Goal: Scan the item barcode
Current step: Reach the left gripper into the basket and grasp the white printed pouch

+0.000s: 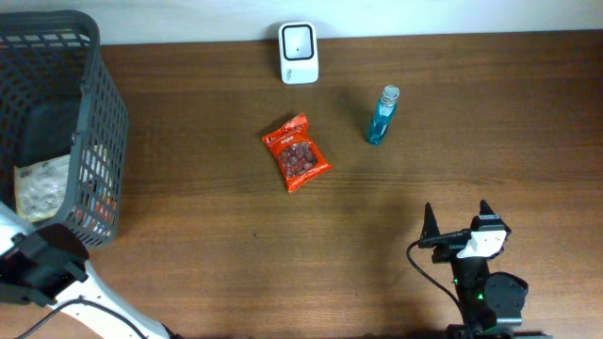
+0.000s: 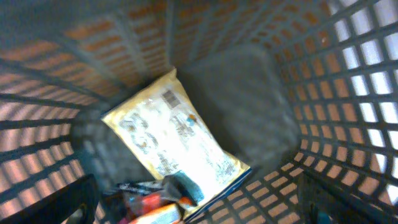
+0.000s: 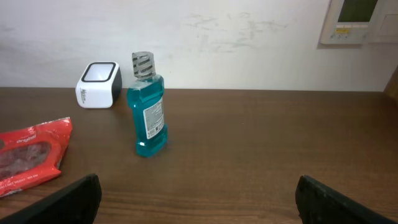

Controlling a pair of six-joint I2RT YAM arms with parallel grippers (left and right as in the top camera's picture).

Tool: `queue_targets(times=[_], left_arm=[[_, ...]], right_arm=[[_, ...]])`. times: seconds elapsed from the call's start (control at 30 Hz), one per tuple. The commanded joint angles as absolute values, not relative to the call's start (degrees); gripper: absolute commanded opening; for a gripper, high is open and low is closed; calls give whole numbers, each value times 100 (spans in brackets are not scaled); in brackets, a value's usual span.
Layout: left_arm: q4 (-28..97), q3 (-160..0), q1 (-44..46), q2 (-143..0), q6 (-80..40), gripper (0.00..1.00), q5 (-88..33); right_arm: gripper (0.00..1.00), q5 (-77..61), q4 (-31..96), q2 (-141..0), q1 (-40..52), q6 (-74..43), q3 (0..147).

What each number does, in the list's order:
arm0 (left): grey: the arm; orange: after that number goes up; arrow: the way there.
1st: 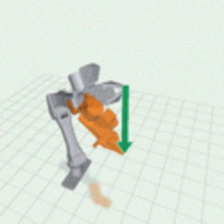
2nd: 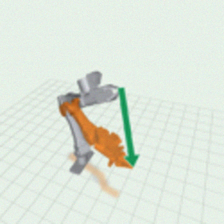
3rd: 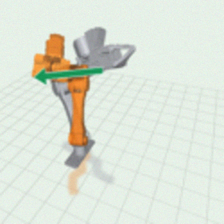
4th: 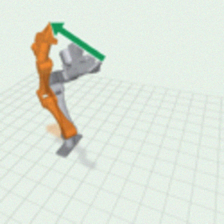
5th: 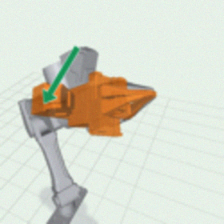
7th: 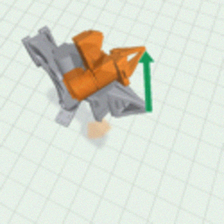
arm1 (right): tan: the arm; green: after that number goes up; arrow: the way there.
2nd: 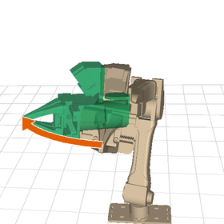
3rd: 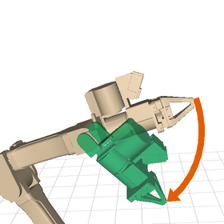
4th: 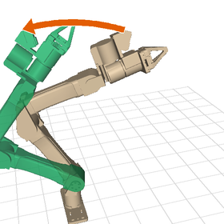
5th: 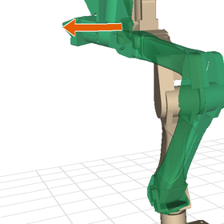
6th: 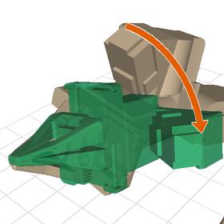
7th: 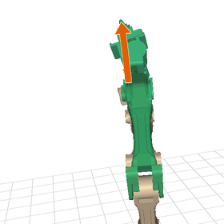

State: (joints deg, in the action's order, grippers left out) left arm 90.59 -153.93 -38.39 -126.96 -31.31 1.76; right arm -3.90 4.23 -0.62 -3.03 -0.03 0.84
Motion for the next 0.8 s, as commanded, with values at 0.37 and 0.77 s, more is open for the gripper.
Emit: queue_targets(times=[0.37, 0.77], left_arm=[[6208, -11439, -2816, -12643, -4545, 99, 1745], [5083, -9924, -2834, -12663, -4663, 47, 2034]], right_arm=[[98, -360, 427, -19, -340, -23, 32], [98, -360, 425, -19, -340, -23, 32]])
